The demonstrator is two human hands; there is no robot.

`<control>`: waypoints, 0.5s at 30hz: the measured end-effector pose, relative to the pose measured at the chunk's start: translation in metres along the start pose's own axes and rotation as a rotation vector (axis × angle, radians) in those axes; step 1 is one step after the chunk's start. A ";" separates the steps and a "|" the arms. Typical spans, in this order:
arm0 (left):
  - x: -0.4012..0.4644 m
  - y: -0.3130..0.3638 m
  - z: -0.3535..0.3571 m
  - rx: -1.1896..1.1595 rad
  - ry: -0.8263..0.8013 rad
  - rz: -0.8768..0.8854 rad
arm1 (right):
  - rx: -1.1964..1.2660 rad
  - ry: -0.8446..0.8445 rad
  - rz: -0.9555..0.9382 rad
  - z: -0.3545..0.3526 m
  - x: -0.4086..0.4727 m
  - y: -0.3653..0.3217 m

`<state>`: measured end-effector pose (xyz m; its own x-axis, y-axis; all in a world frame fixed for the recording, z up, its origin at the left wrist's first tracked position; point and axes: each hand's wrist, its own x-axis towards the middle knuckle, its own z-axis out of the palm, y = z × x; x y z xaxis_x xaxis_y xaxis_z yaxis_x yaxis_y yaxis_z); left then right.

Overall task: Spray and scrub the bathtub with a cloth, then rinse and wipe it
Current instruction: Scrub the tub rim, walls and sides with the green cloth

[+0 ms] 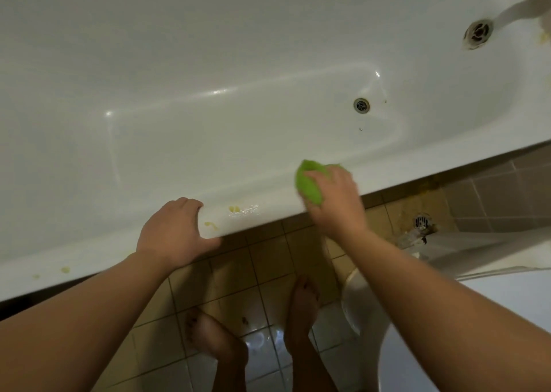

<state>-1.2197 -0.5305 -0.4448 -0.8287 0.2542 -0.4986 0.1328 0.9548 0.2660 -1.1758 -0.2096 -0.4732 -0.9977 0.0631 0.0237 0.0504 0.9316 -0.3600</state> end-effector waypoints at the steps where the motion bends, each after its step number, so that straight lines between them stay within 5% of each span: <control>1: 0.000 -0.002 0.000 0.004 0.005 0.000 | -0.012 0.016 0.080 -0.006 -0.001 0.017; 6: -0.002 -0.002 0.002 0.002 0.036 -0.003 | 0.008 0.142 0.352 0.007 0.003 -0.021; 10: -0.004 -0.004 0.002 -0.011 0.064 0.002 | 0.090 0.142 -0.069 0.042 -0.005 -0.121; 15: -0.010 -0.017 -0.002 -0.011 0.085 -0.002 | 0.108 0.031 -0.148 0.037 -0.004 -0.116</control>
<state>-1.2148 -0.5492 -0.4424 -0.8721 0.2383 -0.4273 0.1260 0.9533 0.2744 -1.1795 -0.3307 -0.4658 -0.9919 -0.0590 0.1123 -0.1036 0.8880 -0.4481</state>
